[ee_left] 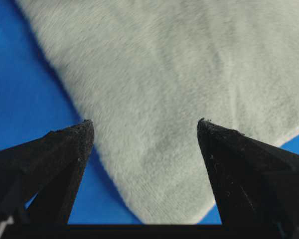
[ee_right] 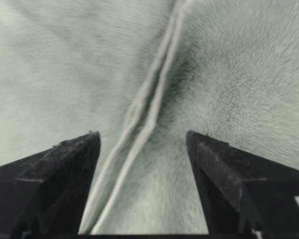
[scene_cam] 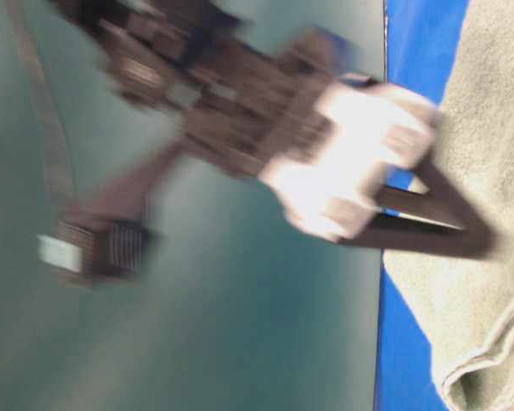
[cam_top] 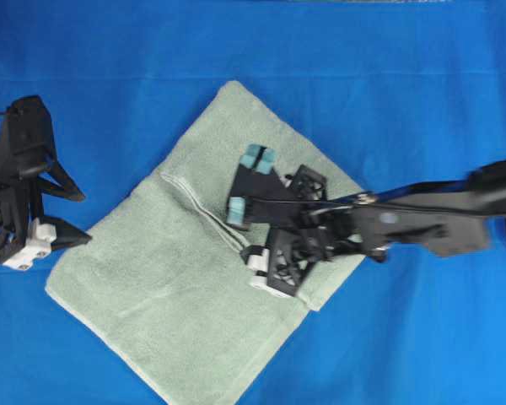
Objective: Fold a bath towel.
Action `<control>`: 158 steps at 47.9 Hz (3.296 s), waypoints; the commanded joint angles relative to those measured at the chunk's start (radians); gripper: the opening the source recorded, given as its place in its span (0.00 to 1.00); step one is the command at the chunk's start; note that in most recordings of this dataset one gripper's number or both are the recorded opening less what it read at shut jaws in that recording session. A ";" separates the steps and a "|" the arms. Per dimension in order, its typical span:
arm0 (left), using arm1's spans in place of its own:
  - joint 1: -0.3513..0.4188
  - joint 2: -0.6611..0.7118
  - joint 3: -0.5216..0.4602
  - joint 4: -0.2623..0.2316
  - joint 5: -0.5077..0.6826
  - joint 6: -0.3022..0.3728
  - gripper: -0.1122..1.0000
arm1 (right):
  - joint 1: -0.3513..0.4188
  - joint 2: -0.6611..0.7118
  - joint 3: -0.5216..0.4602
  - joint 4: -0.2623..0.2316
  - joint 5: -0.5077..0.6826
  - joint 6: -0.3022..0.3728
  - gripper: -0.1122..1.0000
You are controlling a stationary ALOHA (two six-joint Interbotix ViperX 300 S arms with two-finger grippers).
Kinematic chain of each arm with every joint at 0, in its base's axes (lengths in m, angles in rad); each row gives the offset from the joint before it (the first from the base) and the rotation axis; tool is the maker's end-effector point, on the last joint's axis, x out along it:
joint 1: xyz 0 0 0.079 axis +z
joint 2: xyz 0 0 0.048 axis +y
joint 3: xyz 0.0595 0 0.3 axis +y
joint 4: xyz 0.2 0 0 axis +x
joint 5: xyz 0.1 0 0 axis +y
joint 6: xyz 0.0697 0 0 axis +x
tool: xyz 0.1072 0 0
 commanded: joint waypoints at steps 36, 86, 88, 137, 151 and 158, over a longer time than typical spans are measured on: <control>-0.379 0.189 -0.100 -0.028 -0.397 0.974 0.80 | -0.209 -0.583 0.379 -0.097 0.081 0.008 0.71; -0.394 0.896 -0.480 -0.086 -0.060 0.893 0.60 | -0.244 -0.580 0.456 -0.100 0.109 0.009 0.71; -0.394 0.894 -0.483 -0.078 -0.046 0.893 0.49 | -0.244 -0.580 0.456 -0.103 0.109 0.008 0.71; 0.242 1.112 -1.252 0.074 0.555 1.651 0.20 | -0.238 -0.891 0.657 -0.160 0.284 -0.006 0.71; 0.276 1.195 -1.345 -0.018 0.511 1.578 0.20 | -0.238 -0.890 0.664 -0.176 0.282 -0.006 0.71; 0.293 1.186 -1.322 -0.092 0.410 1.330 0.20 | -0.238 -0.890 0.666 -0.181 0.270 -0.006 0.71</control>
